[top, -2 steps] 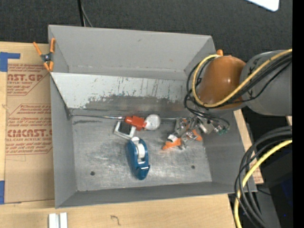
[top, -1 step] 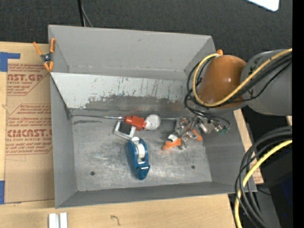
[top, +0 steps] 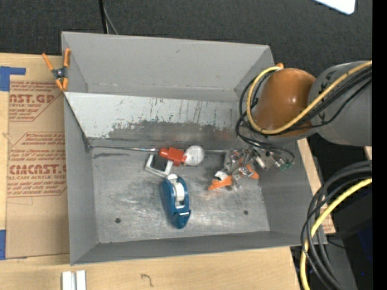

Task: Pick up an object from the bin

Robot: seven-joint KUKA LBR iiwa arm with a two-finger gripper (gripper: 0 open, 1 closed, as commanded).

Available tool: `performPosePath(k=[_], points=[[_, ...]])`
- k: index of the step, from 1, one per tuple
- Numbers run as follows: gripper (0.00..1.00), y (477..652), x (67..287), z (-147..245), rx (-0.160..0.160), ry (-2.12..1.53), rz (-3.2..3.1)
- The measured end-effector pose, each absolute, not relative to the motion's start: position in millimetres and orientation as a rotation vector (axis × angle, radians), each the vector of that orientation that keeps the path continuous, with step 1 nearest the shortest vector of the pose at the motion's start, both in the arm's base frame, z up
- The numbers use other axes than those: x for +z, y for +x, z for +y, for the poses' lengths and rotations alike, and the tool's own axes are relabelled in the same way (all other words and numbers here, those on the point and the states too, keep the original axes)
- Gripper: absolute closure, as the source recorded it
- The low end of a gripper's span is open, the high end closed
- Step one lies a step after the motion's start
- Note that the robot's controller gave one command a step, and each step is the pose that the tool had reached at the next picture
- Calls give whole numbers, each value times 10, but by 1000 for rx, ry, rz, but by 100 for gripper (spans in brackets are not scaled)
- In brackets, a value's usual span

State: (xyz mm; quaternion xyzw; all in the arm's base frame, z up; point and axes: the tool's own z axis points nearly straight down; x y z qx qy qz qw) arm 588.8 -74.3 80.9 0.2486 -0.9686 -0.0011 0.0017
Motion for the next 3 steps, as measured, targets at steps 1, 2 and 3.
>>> performPosePath(k=[1, 2, 3], points=[[100, 5891, 986, -742, -3, 779, -3041], [100, 5914, 1072, -742, 2, 781, -3049], [100, 5912, 1090, -740, 2, 781, -3049]])
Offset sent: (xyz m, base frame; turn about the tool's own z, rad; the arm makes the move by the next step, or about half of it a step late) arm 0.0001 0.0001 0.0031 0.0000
